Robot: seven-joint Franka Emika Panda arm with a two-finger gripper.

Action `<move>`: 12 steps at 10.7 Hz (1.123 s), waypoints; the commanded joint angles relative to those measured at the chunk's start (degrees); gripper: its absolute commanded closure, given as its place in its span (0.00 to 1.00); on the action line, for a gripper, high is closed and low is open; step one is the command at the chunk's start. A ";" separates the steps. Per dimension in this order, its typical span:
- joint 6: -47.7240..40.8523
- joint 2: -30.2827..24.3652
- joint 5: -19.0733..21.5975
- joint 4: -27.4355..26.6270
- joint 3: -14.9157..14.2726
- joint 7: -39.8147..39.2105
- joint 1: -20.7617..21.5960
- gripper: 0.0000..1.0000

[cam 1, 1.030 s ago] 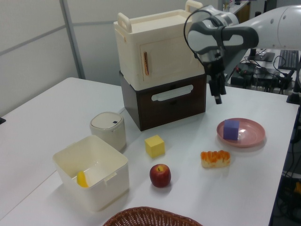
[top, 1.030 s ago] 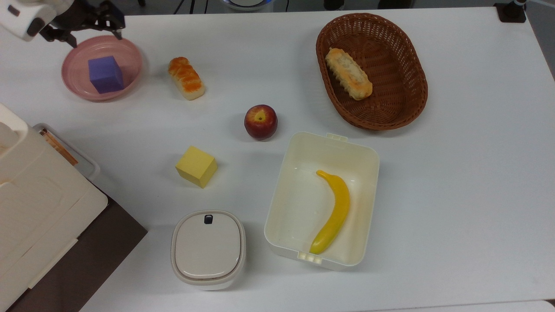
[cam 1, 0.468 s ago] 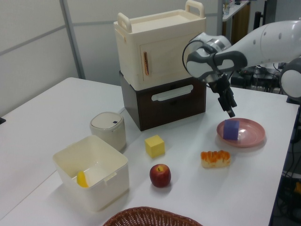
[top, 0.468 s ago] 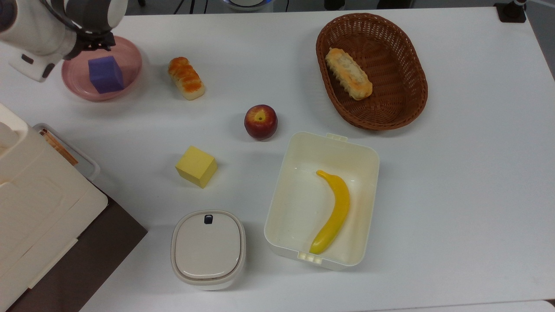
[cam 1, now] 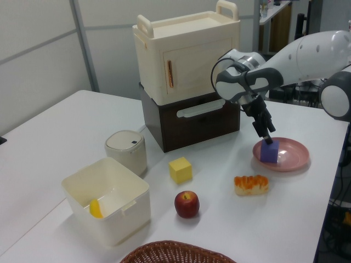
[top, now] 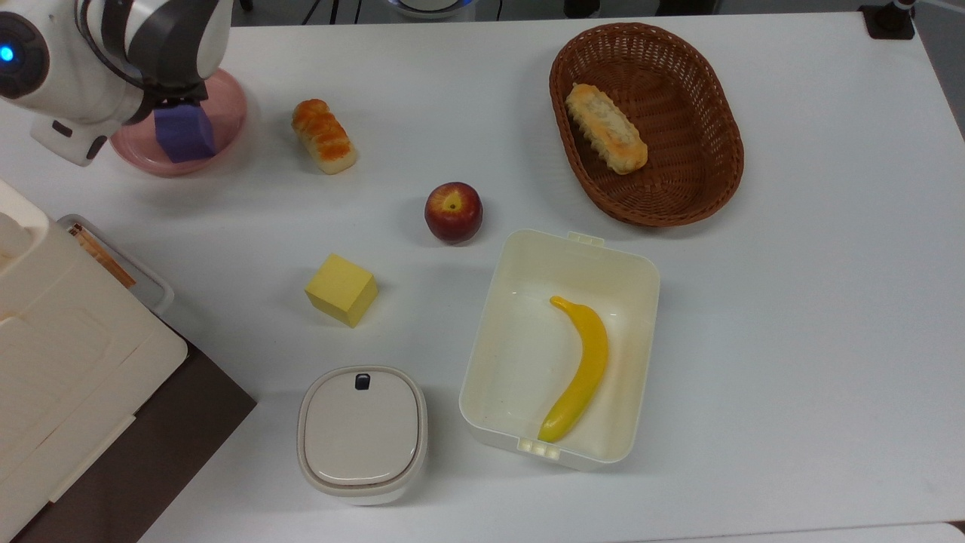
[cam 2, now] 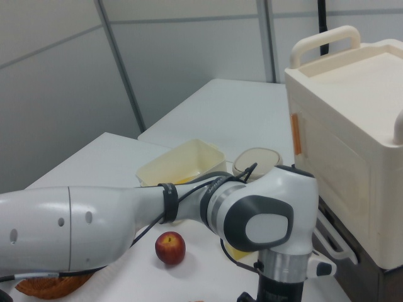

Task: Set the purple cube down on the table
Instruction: 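Lower the gripper and close it on the purple cube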

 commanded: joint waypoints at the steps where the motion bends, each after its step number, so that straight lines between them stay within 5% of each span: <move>1: 3.19 -0.13 -0.74 -2.63 0.04 2.75 0.57 0.00; 4: 3.10 0.22 -0.74 -2.90 0.48 3.80 0.74 0.05; 8: 2.31 -0.30 -0.91 -3.16 0.48 3.90 2.32 0.82; 9: 1.61 -1.17 -0.91 -2.99 0.48 3.90 2.67 0.94; 12: -3.56 -4.60 -0.83 -0.71 0.57 3.90 4.69 0.96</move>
